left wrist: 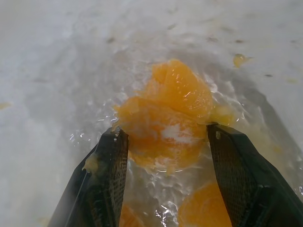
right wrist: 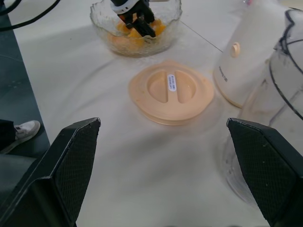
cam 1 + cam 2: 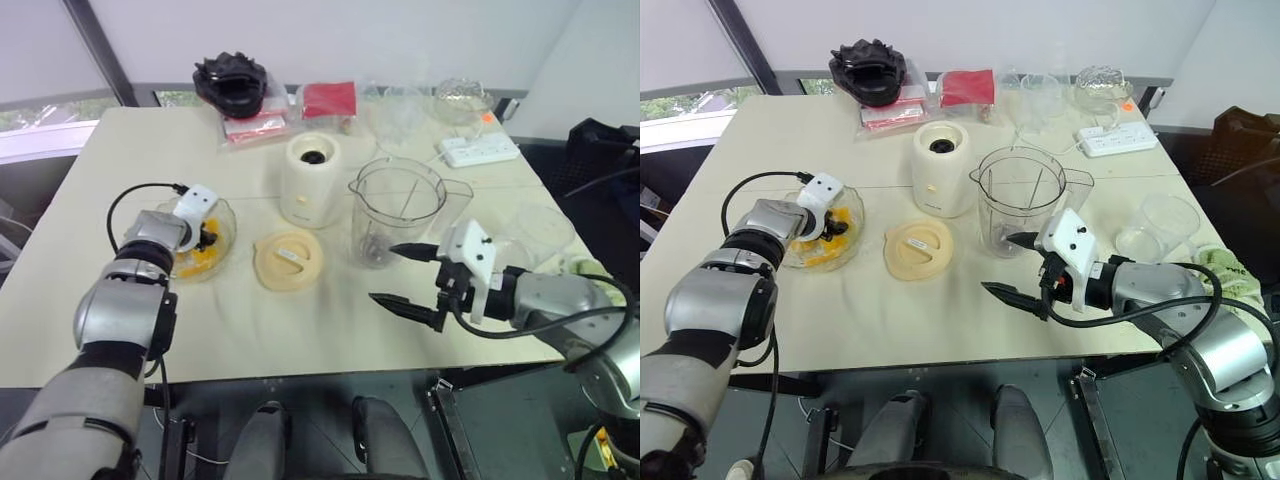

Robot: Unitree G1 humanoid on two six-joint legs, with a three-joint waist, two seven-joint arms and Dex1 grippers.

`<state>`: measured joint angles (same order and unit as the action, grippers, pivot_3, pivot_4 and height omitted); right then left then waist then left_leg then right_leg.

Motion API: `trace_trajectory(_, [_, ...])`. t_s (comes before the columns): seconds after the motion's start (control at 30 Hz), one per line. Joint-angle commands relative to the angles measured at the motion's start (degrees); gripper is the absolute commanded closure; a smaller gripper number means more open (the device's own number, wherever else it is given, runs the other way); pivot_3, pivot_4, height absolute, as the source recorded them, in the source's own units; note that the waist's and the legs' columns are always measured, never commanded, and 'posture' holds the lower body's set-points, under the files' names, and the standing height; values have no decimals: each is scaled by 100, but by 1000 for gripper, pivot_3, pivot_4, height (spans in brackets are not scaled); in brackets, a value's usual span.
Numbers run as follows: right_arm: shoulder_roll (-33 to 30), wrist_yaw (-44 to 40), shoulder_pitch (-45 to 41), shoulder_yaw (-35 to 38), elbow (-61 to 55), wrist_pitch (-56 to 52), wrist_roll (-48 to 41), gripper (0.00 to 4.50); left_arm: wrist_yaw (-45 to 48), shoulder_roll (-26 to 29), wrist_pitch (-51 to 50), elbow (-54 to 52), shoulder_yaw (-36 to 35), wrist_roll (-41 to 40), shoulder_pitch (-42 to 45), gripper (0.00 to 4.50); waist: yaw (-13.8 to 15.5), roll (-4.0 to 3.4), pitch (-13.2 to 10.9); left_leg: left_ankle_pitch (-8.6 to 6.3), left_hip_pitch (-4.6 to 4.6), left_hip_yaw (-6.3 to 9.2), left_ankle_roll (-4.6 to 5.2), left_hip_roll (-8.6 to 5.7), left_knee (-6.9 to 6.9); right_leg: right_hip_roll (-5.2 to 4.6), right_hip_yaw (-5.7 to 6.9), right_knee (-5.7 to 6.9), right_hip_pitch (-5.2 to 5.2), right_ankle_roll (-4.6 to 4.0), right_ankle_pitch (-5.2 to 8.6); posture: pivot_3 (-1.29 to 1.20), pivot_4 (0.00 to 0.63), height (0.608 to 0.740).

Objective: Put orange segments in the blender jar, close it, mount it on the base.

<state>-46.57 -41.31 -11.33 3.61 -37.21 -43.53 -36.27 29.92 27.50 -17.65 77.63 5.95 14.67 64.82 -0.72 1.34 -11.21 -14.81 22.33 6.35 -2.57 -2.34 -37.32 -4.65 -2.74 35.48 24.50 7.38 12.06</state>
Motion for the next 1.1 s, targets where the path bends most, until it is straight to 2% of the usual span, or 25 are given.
trace_trajectory(0.03, [-27,38,-17,190,-211,35,-58,0,38,-25,21,12,37,85,-49,2749,6,0,0,0,0,0,0,0,-1,0,0,0,0,0,0,0,150,740])
trace_trajectory(0.13, [-21,57,-25,167,-206,46,-52,0,27,-12,19,12,15,81,-63,4254,3,0,0,0,0,0,0,0,-1,0,0,0,-1,0,0,0,150,740])
trace_trajectory(0.17, [-20,59,-32,157,-198,52,-47,0,46,-2,14,11,10,79,-72,4453,2,0,0,0,0,0,0,0,-1,0,0,0,0,0,0,0,150,740])
trace_trajectory(0.47, [50,39,-65,19,-129,139,14,0,-319,47,198,-89,-289,-177,46,4453,-1,1,0,0,-1,1,0,0,0,0,0,1,0,0,0,0,150,740])
trace_trajectory(0.73, [95,-89,-127,-129,-21,213,65,0,-765,8,14,-616,-1348,-1214,156,4453,0,1,0,0,0,4,0,0,-1,0,0,1,0,0,0,0,150,740])
trace_trajectory(0.9, [89,-209,-210,-193,88,247,92,0,-830,-31,-969,-2713,-1837,-1861,-744,4453,-10,0,0,0,0,4,0,0,0,-1,0,1,0,0,-1,0,150,740])
trace_trajectory(1.0, [75,-284,-267,-230,164,267,112,0,-904,-170,-1777,-4599,-2119,-2321,-1565,4453,-28,0,0,0,-2,3,-1,3,2,-1,-3,8,2,-1,-2,0,150,740])
trace_trajectory(1.1, [50,-394,-324,-281,240,296,133,0,-1181,-474,-2723,-6953,-2683,-3021,-2638,4453,-21,0,0,0,-1,5,-2,4,1,-3,-4,14,6,-3,-3,0,150,740])
